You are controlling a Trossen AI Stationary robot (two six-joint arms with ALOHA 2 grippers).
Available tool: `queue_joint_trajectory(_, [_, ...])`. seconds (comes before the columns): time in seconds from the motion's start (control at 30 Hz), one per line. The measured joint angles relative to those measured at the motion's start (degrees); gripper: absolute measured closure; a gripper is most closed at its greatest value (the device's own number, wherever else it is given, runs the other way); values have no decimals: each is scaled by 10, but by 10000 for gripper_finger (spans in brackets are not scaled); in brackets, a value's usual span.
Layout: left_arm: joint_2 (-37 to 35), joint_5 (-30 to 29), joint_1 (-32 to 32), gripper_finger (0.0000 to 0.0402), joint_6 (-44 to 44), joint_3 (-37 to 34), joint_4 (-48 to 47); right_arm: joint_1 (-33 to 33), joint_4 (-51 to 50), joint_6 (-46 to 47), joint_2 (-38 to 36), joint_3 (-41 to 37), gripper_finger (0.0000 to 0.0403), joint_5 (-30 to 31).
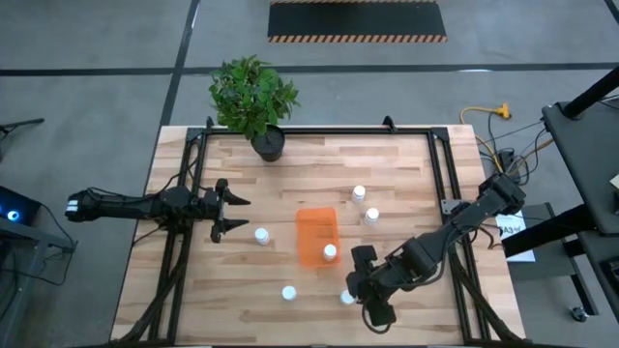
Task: Pick and place pill bottles into a basket
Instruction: Put the white pill bottle into the orange container
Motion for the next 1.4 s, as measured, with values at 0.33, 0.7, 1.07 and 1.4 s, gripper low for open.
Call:
queue_joint_trajectory(0.33, [0,0,0,134,0,0,0,0,89,0,0,-80,179,-15])
queue_joint_trajectory(0.7, [0,0,0,134,0,0,0,-5,149,0,2,-112,174,-15])
queue_joint_trajectory(1.07, [0,0,0,134,0,0,0,-9,158,-34,2,-126,100,-10])
queue_joint_trajectory(1.4, [0,0,0,134,0,0,0,-9,196,-94,2,-149,101,0])
